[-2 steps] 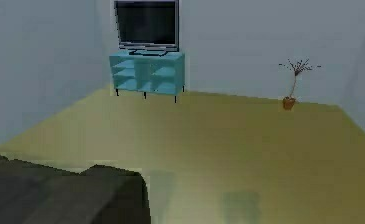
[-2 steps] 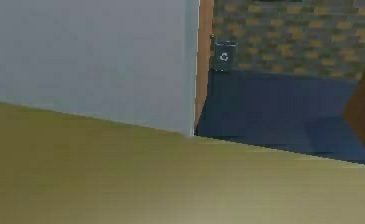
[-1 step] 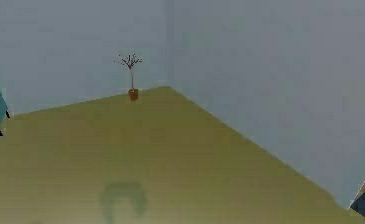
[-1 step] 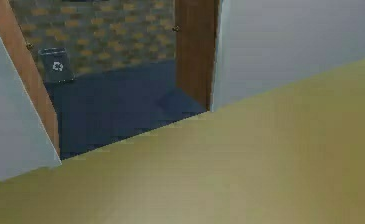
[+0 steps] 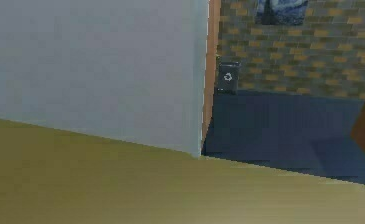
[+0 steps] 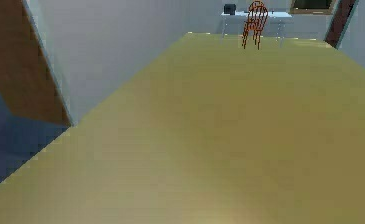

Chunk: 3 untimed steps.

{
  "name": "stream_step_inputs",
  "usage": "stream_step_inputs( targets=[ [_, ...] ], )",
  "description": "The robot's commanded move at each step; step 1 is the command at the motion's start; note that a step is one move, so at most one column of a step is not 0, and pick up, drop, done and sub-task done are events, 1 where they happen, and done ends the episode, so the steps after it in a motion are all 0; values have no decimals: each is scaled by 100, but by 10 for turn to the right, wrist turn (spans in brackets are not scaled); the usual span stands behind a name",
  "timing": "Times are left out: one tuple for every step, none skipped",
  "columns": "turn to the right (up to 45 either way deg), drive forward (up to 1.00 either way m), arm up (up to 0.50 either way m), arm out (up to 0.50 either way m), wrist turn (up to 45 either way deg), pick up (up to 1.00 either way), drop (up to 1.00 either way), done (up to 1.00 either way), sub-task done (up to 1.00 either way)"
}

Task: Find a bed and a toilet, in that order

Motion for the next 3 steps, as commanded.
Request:
stream_step_inputs(
  targets=[
    [150, 0, 0, 0, 0, 0, 0, 0, 0],
    [0, 20, 0, 0, 0, 0, 0, 0, 0],
    [210, 0, 0, 0, 0, 0, 0, 0, 0]
  ],
)
